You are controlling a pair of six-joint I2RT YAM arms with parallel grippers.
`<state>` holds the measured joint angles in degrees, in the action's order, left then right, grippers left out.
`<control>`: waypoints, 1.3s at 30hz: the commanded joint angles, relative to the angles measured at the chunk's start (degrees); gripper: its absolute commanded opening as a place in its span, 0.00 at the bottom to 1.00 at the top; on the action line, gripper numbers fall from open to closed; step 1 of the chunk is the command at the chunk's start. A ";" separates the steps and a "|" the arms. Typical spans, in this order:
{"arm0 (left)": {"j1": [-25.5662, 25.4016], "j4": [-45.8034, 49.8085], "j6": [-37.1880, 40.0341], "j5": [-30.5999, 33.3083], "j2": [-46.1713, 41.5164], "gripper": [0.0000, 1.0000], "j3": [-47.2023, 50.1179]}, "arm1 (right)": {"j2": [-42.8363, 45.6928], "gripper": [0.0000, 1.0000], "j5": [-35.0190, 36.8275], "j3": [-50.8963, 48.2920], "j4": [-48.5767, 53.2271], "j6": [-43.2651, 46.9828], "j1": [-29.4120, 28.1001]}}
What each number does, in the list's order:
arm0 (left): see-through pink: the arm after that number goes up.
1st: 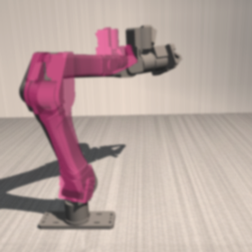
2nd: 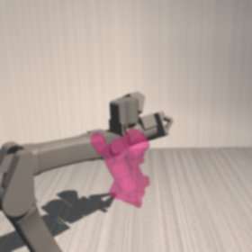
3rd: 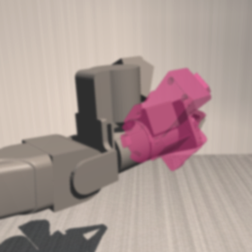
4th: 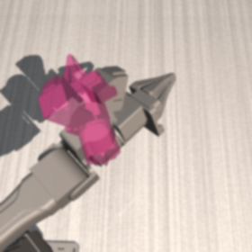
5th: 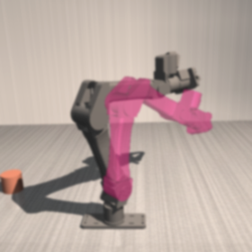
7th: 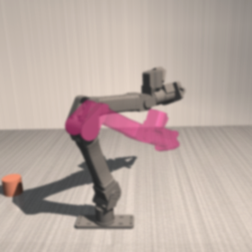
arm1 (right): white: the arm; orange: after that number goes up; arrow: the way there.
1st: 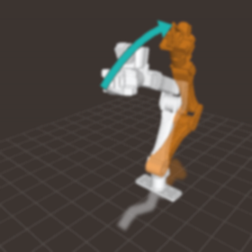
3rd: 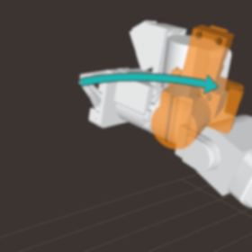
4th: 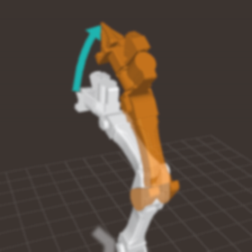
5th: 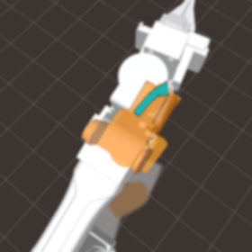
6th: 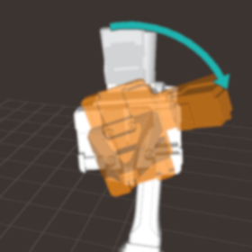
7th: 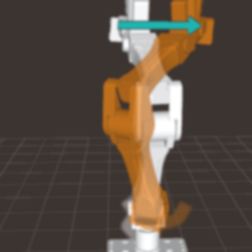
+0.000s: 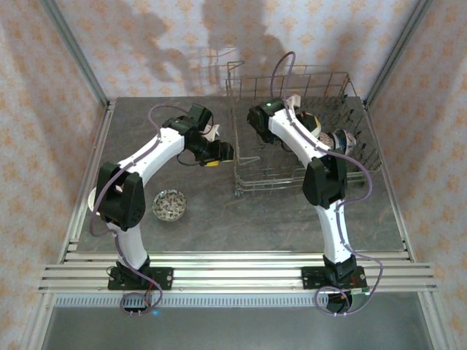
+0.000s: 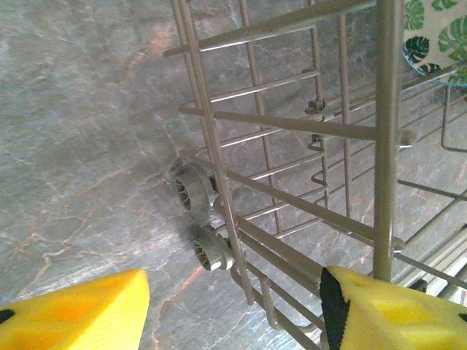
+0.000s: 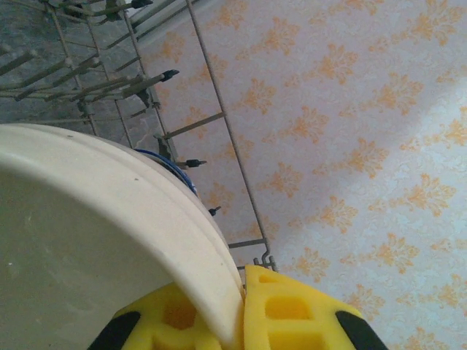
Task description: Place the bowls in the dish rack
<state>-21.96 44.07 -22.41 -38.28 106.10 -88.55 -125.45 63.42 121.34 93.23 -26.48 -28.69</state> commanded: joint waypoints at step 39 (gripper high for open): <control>2.11 -2.60 -0.35 3.15 -13.73 0.73 3.02 | -0.01 0.00 6.72 -4.54 8.83 4.33 1.90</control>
<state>-20.23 42.83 -22.33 -36.51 93.76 -83.85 -124.68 66.70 114.78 93.25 -22.52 -26.94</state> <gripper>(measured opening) 0.728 0.081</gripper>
